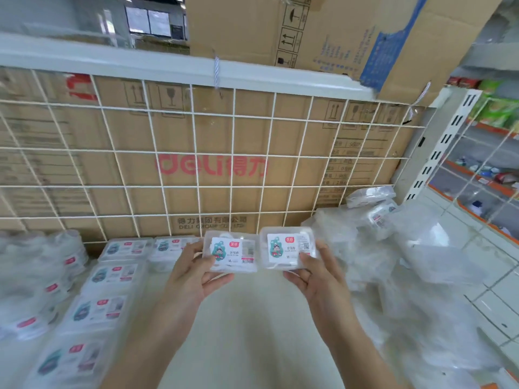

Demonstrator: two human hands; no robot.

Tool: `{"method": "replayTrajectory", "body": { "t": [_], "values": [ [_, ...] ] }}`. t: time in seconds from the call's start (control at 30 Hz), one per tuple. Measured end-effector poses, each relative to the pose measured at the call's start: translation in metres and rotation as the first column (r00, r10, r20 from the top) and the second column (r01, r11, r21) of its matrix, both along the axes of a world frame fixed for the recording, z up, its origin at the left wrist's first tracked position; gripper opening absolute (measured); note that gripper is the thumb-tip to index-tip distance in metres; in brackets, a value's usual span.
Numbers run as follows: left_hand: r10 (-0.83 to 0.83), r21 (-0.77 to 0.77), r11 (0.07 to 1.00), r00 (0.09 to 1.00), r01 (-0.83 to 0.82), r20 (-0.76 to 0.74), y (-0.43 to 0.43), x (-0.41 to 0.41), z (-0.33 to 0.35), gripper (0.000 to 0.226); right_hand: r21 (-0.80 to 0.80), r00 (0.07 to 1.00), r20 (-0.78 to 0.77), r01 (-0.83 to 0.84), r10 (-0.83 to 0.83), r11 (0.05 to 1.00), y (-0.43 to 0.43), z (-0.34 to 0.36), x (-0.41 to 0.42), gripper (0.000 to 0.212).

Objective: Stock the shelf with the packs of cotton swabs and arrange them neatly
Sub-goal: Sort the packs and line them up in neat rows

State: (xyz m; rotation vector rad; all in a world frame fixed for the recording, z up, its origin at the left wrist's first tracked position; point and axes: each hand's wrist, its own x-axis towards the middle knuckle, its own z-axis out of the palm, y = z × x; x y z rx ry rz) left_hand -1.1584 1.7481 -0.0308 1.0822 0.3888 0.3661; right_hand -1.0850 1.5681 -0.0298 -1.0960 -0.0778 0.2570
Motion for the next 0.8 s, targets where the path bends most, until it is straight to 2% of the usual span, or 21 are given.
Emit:
{"method": "replayTrajectory", "body": {
  "t": [0.13,0.27,0.33,0.4,0.47,0.5,0.63,0.77,0.8],
  "values": [
    [-0.002,-0.016,1.0,1.0,0.002,0.007,0.003,-0.015,0.001,0.021,-0.135,0.989,0.12,-0.073,0.089,0.988,0.035,-0.003,-0.018,0.043],
    [0.065,0.004,0.998,0.997,-0.065,-0.042,0.007,-0.024,-0.003,0.015,-0.104,0.991,0.105,-0.075,0.086,0.992,0.059,-0.008,-0.036,0.041],
    [0.088,0.022,0.996,0.995,-0.087,-0.049,0.008,-0.03,-0.006,0.029,-0.072,0.994,0.062,-0.087,0.091,0.994,0.07,-0.009,-0.045,0.038],
    [0.004,0.152,0.988,1.0,-0.002,-0.012,0.011,-0.04,-0.011,0.058,-0.07,0.994,0.039,-0.104,0.107,0.992,0.08,-0.011,-0.056,0.034],
    [-0.047,0.26,0.964,0.999,0.048,-0.01,0.013,-0.05,-0.014,0.068,-0.093,0.99,0.061,-0.123,0.129,0.988,0.089,-0.016,-0.066,0.028],
    [-0.025,0.259,0.966,1.0,0.027,-0.012,0.017,-0.053,-0.015,0.065,-0.102,0.988,0.068,-0.134,0.141,0.986,0.092,-0.018,-0.071,0.028],
    [0.08,0.245,0.967,0.996,-0.071,-0.028,0.028,-0.064,-0.016,0.061,-0.084,0.973,0.03,-0.224,0.227,0.971,0.097,-0.023,-0.078,0.053],
    [0.09,0.326,0.944,0.992,-0.058,-0.084,0.039,-0.075,-0.015,0.036,-0.15,0.91,0.046,-0.401,0.411,0.904,0.096,-0.024,-0.079,0.064],
    [0.087,0.342,0.939,0.99,-0.043,-0.114,0.041,-0.078,-0.014,0.035,-0.18,0.887,0.058,-0.441,0.458,0.879,0.095,-0.025,-0.079,0.069]
  ]
}}
